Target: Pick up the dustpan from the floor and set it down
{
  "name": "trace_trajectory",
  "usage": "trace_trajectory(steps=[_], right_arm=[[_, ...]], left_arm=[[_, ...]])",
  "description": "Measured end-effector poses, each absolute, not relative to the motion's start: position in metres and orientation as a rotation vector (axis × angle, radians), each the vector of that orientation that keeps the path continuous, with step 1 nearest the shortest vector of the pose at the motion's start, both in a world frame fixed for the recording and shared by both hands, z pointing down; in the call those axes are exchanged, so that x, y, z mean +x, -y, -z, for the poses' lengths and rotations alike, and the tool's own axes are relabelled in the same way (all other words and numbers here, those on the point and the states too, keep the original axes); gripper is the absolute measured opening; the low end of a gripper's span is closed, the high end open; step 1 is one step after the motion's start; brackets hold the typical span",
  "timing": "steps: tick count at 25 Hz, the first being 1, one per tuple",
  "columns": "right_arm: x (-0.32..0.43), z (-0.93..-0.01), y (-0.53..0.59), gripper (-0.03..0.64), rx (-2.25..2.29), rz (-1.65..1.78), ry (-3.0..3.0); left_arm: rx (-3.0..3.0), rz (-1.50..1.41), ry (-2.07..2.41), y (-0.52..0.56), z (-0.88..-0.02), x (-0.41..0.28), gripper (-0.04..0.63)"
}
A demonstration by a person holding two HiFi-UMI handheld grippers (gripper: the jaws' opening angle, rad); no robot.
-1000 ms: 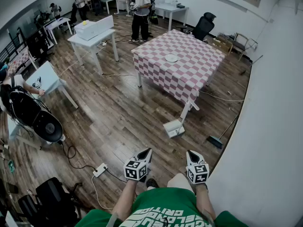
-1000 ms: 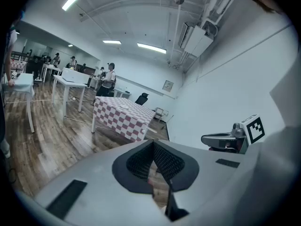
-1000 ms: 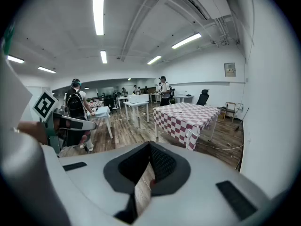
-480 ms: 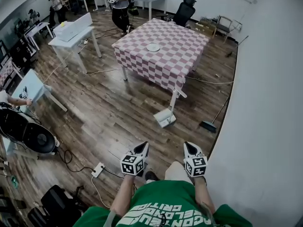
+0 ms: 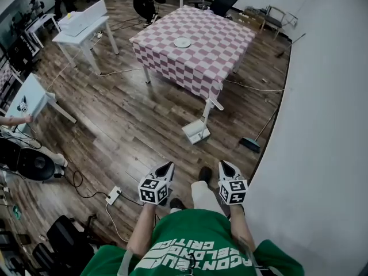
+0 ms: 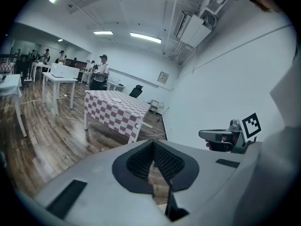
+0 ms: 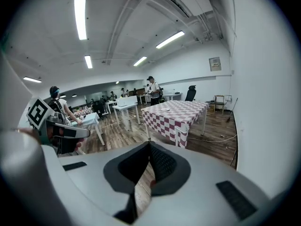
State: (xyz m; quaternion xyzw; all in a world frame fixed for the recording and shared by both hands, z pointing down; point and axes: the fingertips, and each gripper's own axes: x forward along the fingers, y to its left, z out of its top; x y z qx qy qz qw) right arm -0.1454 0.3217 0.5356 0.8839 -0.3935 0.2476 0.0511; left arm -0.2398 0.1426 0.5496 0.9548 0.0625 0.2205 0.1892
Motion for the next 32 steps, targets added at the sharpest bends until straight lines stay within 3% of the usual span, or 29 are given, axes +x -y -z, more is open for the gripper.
trace_trajectory(steps=[15,32], right_arm=[[0.029,-0.527,-0.274,0.008,2.626,-0.735,1.359],[0.109,-0.552,-0.31,0.008,2.622,-0.83,1.403]], left_arm=[[2.693,-0.654,-0.082,-0.128,-0.547,-0.083,-0.006],[2.696,-0.714,-0.072,-0.171,-0.554,-0.005,-0.006]])
